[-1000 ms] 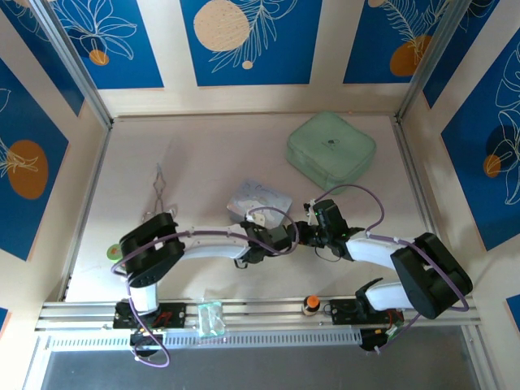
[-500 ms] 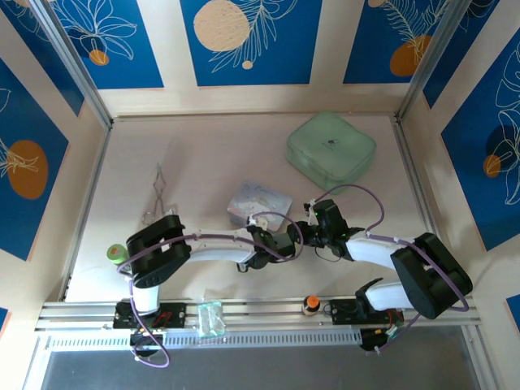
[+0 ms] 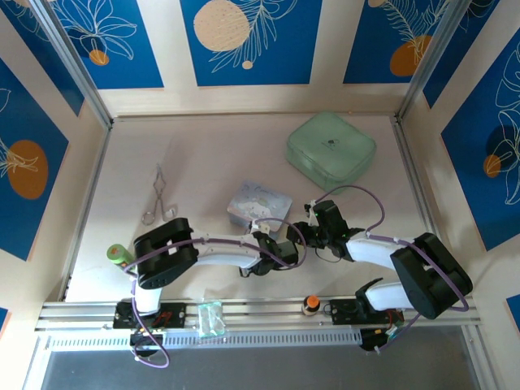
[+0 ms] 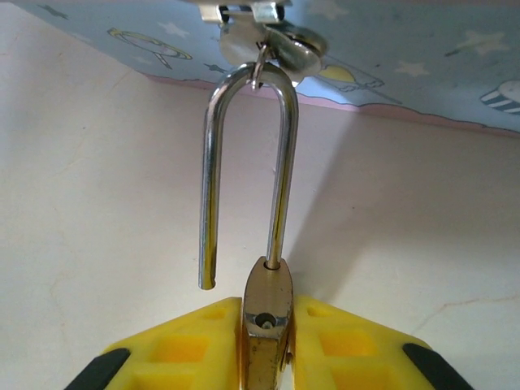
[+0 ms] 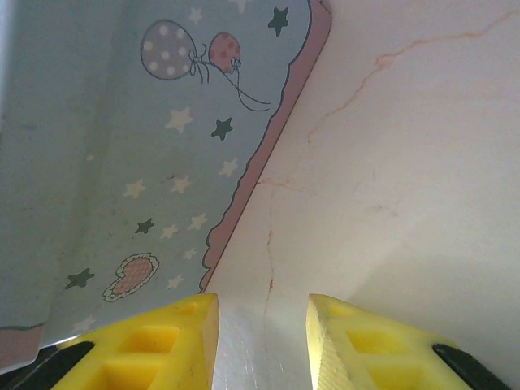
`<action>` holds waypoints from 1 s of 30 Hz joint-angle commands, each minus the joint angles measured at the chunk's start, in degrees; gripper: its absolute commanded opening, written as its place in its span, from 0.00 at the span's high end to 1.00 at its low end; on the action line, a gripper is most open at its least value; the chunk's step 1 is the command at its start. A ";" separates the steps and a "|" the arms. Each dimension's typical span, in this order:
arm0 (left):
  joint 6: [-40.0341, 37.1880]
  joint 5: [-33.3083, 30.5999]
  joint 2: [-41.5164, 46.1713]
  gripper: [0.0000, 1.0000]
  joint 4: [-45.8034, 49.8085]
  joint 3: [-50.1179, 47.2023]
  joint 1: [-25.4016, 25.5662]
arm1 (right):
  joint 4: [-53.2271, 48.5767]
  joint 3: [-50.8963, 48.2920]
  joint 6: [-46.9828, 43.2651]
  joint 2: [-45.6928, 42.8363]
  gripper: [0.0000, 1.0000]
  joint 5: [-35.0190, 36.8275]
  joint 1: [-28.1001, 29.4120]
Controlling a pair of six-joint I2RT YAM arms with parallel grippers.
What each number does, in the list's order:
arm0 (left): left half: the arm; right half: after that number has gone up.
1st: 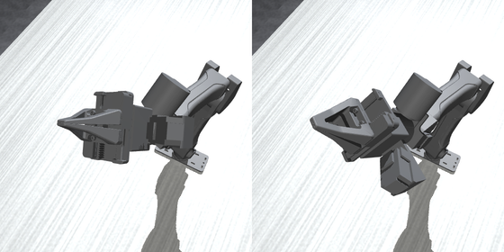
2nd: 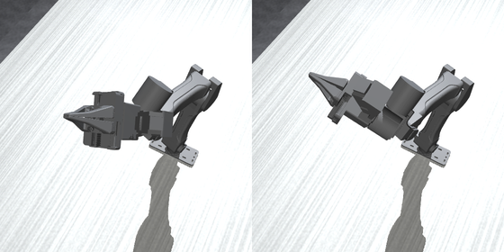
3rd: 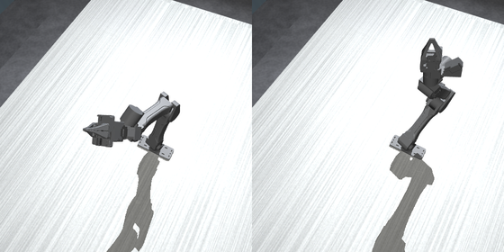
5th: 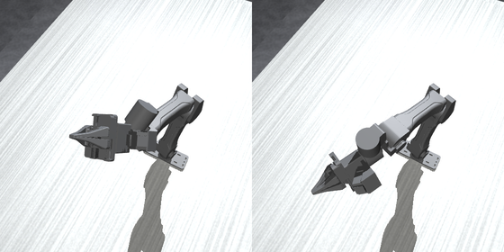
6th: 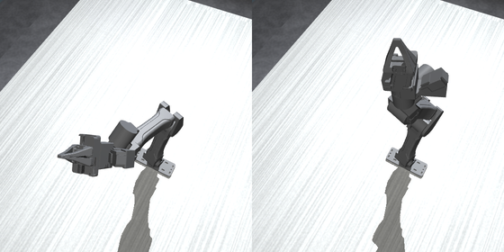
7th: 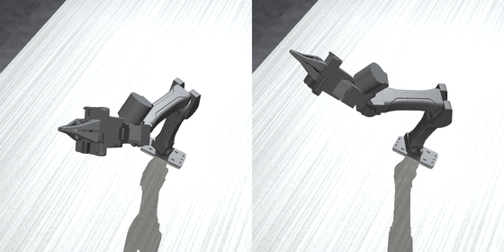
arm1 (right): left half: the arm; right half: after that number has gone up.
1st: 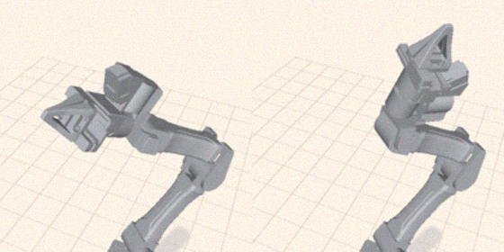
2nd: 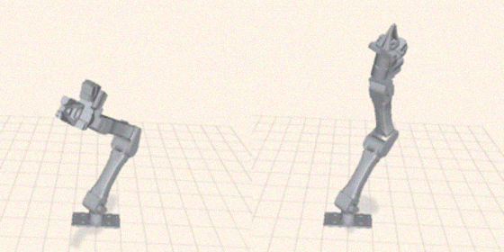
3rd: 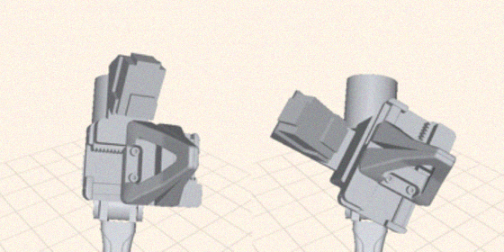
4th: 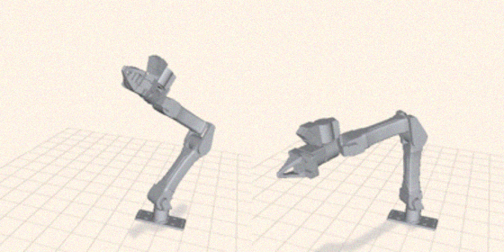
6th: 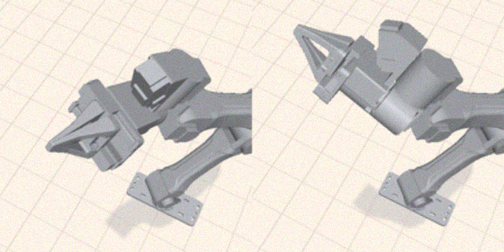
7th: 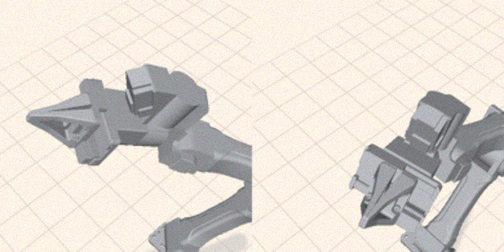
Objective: Unlock the padlock with the key
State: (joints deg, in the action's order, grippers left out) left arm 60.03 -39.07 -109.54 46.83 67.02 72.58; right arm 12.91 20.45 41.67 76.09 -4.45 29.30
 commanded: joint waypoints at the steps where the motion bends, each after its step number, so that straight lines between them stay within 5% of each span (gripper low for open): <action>1: 1.53 -2.31 -0.11 0.78 3.83 0.71 1.31 | 1.31 -1.01 0.87 0.37 0.66 0.56 0.06; 5: 0.64 -1.74 0.42 0.70 2.38 0.76 2.46 | 1.69 -1.29 1.08 0.45 0.66 0.58 0.06; 15: 0.52 0.91 4.16 0.69 -0.98 -1.22 3.19 | 2.24 -1.96 1.64 -0.55 0.66 0.66 0.21; 17: 0.13 1.50 6.59 0.65 -2.27 -2.16 3.14 | 2.56 -2.74 1.89 -2.20 0.59 1.33 0.48; 20: -1.92 2.84 12.22 0.35 -5.90 -4.54 2.21 | 0.05 -3.62 3.32 -7.47 0.32 2.96 1.09; 23: -4.51 3.96 19.12 0.05 -10.03 -7.23 0.27 | -5.07 -3.16 2.69 -13.99 0.27 4.62 2.29; 30: -12.51 14.02 31.68 0.00 -20.02 -12.55 -10.67 | -15.17 -2.17 3.34 -28.14 0.31 8.32 8.20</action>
State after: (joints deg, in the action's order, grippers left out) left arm 52.07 -30.50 -80.64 31.83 56.84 66.04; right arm 3.75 17.63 44.23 51.37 1.30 35.24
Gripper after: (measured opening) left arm 0.995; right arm 0.700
